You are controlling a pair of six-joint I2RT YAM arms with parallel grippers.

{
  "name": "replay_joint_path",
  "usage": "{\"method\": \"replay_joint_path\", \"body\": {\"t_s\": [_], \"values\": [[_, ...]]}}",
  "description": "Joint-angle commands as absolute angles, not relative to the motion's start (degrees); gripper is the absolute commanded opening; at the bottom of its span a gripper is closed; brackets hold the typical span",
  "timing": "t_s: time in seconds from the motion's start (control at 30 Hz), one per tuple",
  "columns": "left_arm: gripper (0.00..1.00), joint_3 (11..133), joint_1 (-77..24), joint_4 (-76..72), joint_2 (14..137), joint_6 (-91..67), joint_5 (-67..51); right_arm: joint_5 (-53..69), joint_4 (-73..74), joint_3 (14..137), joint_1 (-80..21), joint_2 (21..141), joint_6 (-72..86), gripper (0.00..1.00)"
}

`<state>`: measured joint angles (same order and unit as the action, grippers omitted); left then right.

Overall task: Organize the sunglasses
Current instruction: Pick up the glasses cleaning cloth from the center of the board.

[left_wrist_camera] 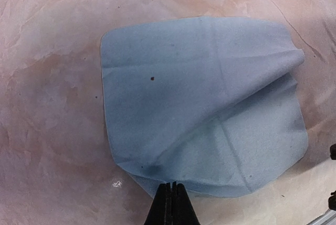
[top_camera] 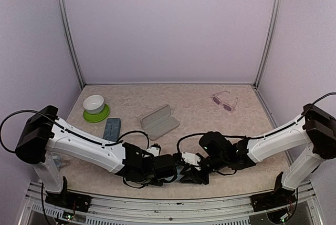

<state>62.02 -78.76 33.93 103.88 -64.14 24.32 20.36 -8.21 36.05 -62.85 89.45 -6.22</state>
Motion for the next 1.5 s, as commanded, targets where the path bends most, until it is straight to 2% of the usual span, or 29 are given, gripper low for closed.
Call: {"method": "replay_joint_path", "body": {"t_s": [0.0, 0.8, 1.1, 1.33, 1.47], "values": [[0.0, 60.97, -79.09, 33.49, 102.99, -63.49, 23.76, 19.05, -12.98, 35.28, -64.33, 90.8, -6.68, 0.33], [0.0, 59.79, -78.97, 32.87, 102.51, -63.63, 22.85, 11.65, -19.13, 33.94, -64.98, 96.82, -7.84, 0.31], [0.0, 59.55, -78.98, 32.8, 102.47, -63.59, 22.8, 12.46, -20.19, 33.31, -65.92, 97.81, -7.36, 0.19], [0.0, 59.81, -78.94, 33.02, 102.0, -63.52, 22.7, 10.64, -21.07, 32.32, -66.0, 96.68, -5.86, 0.02], [0.0, 60.54, -79.06, 33.29, 101.57, -63.32, 22.16, 9.8, -19.41, 32.11, -66.17, 95.38, -5.25, 0.0]]}}
